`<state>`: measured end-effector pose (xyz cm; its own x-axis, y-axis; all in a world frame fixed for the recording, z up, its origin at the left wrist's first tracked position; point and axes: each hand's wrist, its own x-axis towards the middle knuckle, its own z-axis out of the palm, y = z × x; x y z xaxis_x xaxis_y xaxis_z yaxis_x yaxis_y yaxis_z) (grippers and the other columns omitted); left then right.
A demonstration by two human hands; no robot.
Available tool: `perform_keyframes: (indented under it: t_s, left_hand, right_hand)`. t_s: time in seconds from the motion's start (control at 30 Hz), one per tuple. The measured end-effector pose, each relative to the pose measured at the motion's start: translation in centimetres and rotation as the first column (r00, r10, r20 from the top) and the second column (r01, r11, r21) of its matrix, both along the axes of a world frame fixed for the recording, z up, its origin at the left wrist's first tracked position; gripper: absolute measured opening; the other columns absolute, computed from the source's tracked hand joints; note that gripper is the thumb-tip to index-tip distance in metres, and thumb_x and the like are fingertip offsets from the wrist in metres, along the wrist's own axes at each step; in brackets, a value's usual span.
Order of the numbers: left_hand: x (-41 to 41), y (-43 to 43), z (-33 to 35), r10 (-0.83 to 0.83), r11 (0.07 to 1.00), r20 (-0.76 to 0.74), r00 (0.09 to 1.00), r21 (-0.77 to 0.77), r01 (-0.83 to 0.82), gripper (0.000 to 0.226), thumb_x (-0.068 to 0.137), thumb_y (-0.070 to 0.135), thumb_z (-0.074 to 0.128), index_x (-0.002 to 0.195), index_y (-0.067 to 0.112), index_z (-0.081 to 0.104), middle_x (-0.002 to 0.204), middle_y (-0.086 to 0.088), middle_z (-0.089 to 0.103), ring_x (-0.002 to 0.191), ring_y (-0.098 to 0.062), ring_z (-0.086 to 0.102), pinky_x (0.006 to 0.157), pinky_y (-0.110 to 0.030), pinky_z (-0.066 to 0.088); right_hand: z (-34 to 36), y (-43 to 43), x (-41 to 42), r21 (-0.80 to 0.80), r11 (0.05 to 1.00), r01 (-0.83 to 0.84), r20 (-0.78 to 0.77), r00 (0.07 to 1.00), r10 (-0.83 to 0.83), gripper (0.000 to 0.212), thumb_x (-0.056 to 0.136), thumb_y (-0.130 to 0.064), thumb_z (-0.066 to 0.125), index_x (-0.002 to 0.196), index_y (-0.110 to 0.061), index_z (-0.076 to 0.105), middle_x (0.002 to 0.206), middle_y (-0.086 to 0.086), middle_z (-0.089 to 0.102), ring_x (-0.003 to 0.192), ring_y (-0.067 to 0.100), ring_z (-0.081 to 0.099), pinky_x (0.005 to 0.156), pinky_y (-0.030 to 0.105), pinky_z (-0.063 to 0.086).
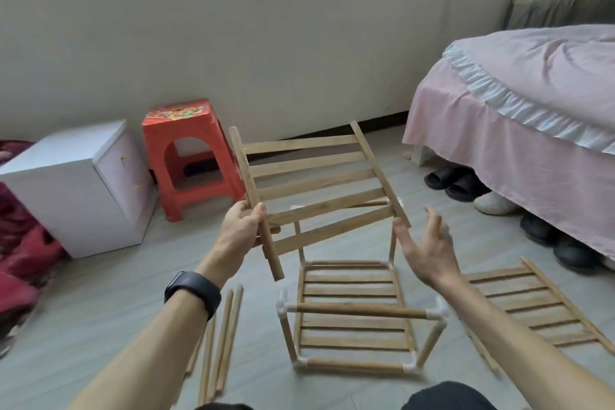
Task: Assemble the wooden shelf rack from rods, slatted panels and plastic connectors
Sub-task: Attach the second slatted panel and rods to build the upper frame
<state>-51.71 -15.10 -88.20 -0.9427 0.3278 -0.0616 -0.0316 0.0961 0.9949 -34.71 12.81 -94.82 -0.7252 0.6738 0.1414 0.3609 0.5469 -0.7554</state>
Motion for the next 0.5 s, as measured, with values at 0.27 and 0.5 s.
perform_keyframes:
  t_s: [0.27,0.5]
  left_hand:
    - [-0.3,0.7,-2.2,-0.186,0.983,0.093,0.978,0.025,0.184,0.021,0.107,0.028,0.049,0.124,0.018,0.057,0.079,-0.004,0.076,0.078,-0.027,0.076,0.064,-0.031,0.059]
    - [-1.0,3.5,-6.9,-0.112,0.992,0.108,0.988,0.071,0.105,0.024,0.099,0.05,0.055,0.117,0.037,0.064,0.086,0.008,0.074,0.08,-0.028,0.076,0.065,-0.031,0.06]
  right_hand:
    - [-3.2,4.7,1.5,-0.495,0.868,0.041,0.119,0.993,0.022,0.062,0.096,-0.064,0.052,0.136,-0.018,0.047,0.123,0.006,0.057,0.109,0.03,0.064,0.075,0.039,0.054]
    - [-7.3,4.0,1.5,-0.347,0.909,0.232,0.029,0.971,-0.237,0.025,0.103,-0.035,0.047,0.095,-0.013,0.056,0.085,0.004,0.061,0.078,0.022,0.057,0.059,0.032,0.04]
